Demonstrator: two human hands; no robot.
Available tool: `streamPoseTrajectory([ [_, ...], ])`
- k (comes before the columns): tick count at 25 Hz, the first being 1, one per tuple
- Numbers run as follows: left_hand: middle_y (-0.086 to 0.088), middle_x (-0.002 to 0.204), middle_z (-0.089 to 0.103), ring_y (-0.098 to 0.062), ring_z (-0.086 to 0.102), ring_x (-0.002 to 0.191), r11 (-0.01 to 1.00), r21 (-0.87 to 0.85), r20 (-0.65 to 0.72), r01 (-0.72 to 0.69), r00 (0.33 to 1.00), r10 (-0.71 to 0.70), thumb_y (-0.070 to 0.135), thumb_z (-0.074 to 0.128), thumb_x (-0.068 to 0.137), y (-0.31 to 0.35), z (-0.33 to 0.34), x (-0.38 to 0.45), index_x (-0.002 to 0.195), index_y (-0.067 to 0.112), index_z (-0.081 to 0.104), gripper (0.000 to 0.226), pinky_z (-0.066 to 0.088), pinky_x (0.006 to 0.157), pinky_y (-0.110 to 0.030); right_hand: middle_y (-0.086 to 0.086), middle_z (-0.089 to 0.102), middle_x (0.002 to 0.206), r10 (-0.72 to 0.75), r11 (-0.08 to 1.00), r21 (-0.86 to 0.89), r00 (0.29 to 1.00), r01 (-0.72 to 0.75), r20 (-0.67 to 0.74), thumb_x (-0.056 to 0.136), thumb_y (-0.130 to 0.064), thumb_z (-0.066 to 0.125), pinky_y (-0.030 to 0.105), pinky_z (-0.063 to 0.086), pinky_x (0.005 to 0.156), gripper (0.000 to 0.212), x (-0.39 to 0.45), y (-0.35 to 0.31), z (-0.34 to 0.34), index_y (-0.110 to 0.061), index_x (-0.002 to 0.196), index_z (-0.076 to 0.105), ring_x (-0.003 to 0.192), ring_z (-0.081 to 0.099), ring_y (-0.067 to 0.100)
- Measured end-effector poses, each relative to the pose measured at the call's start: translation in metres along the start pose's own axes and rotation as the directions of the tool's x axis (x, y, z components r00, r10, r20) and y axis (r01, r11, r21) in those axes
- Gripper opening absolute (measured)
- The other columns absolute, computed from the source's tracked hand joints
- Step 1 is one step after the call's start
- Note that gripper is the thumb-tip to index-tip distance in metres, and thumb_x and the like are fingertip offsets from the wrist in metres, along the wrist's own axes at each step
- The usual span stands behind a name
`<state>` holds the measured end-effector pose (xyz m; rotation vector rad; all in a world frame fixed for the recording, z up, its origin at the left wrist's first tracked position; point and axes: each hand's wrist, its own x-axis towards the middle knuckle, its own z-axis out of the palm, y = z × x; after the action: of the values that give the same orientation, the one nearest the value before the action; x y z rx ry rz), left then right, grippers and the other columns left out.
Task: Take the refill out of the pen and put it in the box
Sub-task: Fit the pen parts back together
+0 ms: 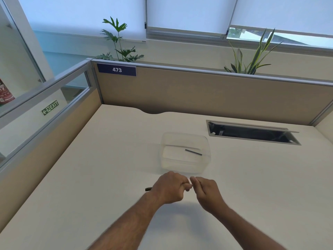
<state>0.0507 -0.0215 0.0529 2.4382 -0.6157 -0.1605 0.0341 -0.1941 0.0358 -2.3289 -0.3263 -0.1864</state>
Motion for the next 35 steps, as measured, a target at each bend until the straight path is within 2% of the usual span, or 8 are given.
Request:
streamPoseTrajectory([
  [3,0.005,0.081,0.077,-0.016,0.066,0.072,0.996,0.082,-0.133,-0.021,0.991,0.031,0.039,0.064,0.088,0.000,-0.001,0.000,0.089,0.026,0.077,0.018,0.055,0.067,-0.033,-0.008,0.037,0.046,0.329,0.926,0.141,0.932,-0.350,0.155,0.103,-0.029,0.045,0.029,0.027,0.047,0.053,0.006,-0.014,-0.002,-0.022,0.050,0.038,0.043,0.030,0.011],
  [5,0.007,0.085,0.078,-0.015,0.066,0.077,0.990,0.138,-0.166,-0.034,0.984,0.057,0.040,0.066,0.087,0.000,-0.001,0.000,0.093,0.031,0.077,0.016,0.054,0.069,-0.031,-0.005,0.031,0.046,0.506,0.729,0.333,0.799,-0.598,0.326,0.102,-0.037,0.044,0.021,0.019,0.042,0.051,0.009,-0.018,-0.006,-0.019,0.054,0.042,0.039,0.020,0.012],
  [8,0.007,0.085,0.077,-0.016,0.066,0.078,0.987,0.159,-0.181,-0.031,0.982,0.060,0.039,0.066,0.087,0.001,0.000,-0.001,0.093,0.029,0.077,0.016,0.054,0.070,-0.032,-0.005,0.028,0.044,0.538,0.612,0.387,0.722,-0.689,0.436,0.101,-0.042,0.041,0.017,0.018,0.040,0.054,0.009,-0.019,-0.009,-0.020,0.052,0.041,0.039,0.015,0.013],
  [13,-0.003,0.074,0.073,-0.025,0.062,0.068,0.994,0.108,-0.081,-0.004,0.997,0.013,0.031,0.054,0.096,0.006,-0.008,0.000,0.077,0.018,0.069,0.028,0.054,0.066,-0.037,-0.014,0.053,0.051,0.159,0.965,0.199,0.985,-0.168,0.063,0.102,-0.035,0.042,0.021,0.036,0.051,0.043,-0.001,-0.004,-0.004,-0.029,0.060,0.052,0.048,0.046,0.005],
  [18,0.007,0.059,0.064,-0.007,0.060,0.055,0.988,-0.150,0.132,0.020,0.991,0.000,0.018,0.049,0.098,0.009,-0.016,-0.001,0.085,0.011,0.072,0.027,0.058,0.065,-0.034,-0.020,0.056,0.064,-0.116,0.987,0.113,0.993,0.116,-0.004,0.099,-0.038,0.040,0.016,0.039,0.055,0.031,-0.005,0.010,-0.006,-0.028,0.075,0.057,0.055,0.051,0.003],
  [22,0.007,0.050,0.058,0.000,0.051,0.038,0.953,-0.287,0.198,0.092,0.980,-0.035,0.025,0.046,0.103,0.010,-0.015,-0.003,0.081,0.007,0.068,0.037,0.042,0.046,-0.009,-0.013,0.056,0.055,-0.154,0.979,0.124,0.986,0.160,-0.056,0.098,-0.038,0.043,0.016,0.038,0.051,0.040,-0.005,0.005,-0.005,-0.022,0.067,0.064,0.048,0.048,0.001],
  [29,-0.002,0.069,0.073,-0.011,0.061,0.059,0.980,-0.197,-0.095,-0.032,0.995,0.014,0.016,0.056,0.093,0.004,-0.004,-0.002,0.075,0.011,0.073,0.026,0.050,0.063,-0.023,-0.010,0.040,0.041,0.232,0.938,0.256,0.972,-0.233,0.033,0.102,-0.025,0.048,0.020,0.029,0.048,0.058,0.003,-0.019,-0.003,-0.028,0.044,0.048,0.043,0.035,0.006],
  [35,-0.002,0.065,0.072,-0.019,0.056,0.056,0.987,0.117,-0.274,-0.109,0.952,0.138,0.027,0.071,0.084,0.004,0.003,-0.001,0.072,0.017,0.075,0.015,0.049,0.058,-0.032,-0.001,0.024,0.048,0.665,0.376,0.549,0.630,-0.747,0.402,0.100,-0.031,0.043,0.019,0.014,0.041,0.051,0.001,-0.030,-0.001,-0.020,0.051,0.038,0.041,0.013,0.013],
])
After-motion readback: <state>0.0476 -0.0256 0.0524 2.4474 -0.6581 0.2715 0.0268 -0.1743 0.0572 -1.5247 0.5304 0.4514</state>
